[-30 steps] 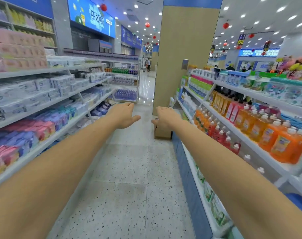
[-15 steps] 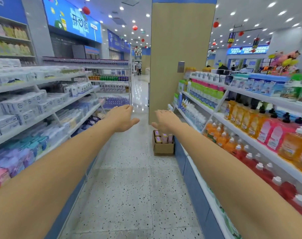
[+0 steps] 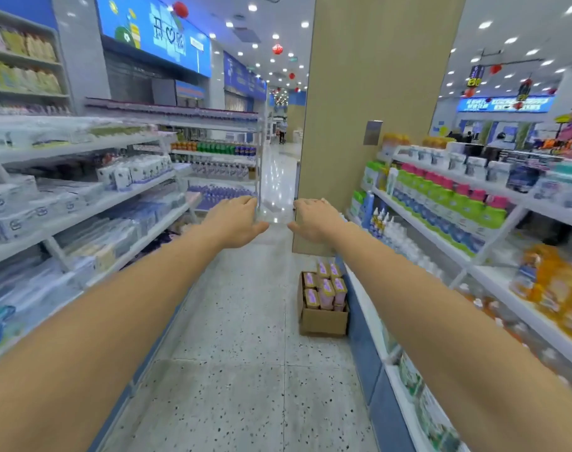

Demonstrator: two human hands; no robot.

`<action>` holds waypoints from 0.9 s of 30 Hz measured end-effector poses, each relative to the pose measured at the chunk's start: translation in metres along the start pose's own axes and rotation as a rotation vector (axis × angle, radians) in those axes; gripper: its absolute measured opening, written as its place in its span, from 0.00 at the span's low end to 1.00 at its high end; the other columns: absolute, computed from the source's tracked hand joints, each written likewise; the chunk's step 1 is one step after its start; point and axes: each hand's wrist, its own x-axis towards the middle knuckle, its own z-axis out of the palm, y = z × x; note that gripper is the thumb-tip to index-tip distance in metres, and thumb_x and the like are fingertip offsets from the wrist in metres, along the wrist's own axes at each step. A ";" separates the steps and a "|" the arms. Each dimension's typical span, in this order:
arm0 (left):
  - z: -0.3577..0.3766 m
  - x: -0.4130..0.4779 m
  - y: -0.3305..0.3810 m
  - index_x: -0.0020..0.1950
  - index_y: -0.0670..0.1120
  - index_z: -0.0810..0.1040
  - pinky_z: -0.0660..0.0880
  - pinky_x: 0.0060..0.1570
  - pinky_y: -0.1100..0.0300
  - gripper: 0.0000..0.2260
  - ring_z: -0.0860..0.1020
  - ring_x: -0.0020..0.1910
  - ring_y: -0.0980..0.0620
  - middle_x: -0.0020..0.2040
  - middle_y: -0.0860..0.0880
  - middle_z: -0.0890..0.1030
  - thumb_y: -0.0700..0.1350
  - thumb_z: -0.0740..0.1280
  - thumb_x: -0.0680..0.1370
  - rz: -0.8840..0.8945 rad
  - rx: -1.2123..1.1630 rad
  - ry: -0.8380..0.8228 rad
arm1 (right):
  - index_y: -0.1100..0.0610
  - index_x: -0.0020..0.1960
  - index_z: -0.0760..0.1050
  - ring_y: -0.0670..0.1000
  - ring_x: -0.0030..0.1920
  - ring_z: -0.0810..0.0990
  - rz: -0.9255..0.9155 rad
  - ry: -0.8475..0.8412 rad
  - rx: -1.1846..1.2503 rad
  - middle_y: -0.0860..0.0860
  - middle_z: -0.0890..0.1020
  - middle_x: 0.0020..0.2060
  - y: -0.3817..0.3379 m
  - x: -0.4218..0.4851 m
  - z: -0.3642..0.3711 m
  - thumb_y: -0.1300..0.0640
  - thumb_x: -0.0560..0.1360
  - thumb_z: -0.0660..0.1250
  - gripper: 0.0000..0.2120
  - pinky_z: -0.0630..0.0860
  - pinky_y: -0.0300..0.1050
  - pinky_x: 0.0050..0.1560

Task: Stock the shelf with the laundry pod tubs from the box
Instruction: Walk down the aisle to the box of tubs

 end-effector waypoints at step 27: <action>0.151 0.602 -0.234 0.76 0.40 0.55 0.59 0.73 0.49 0.30 0.62 0.74 0.43 0.77 0.43 0.60 0.55 0.57 0.80 0.080 0.015 -0.061 | 0.63 0.69 0.63 0.58 0.68 0.68 0.110 -0.046 0.005 0.59 0.69 0.69 0.137 0.602 0.165 0.47 0.79 0.56 0.25 0.58 0.52 0.70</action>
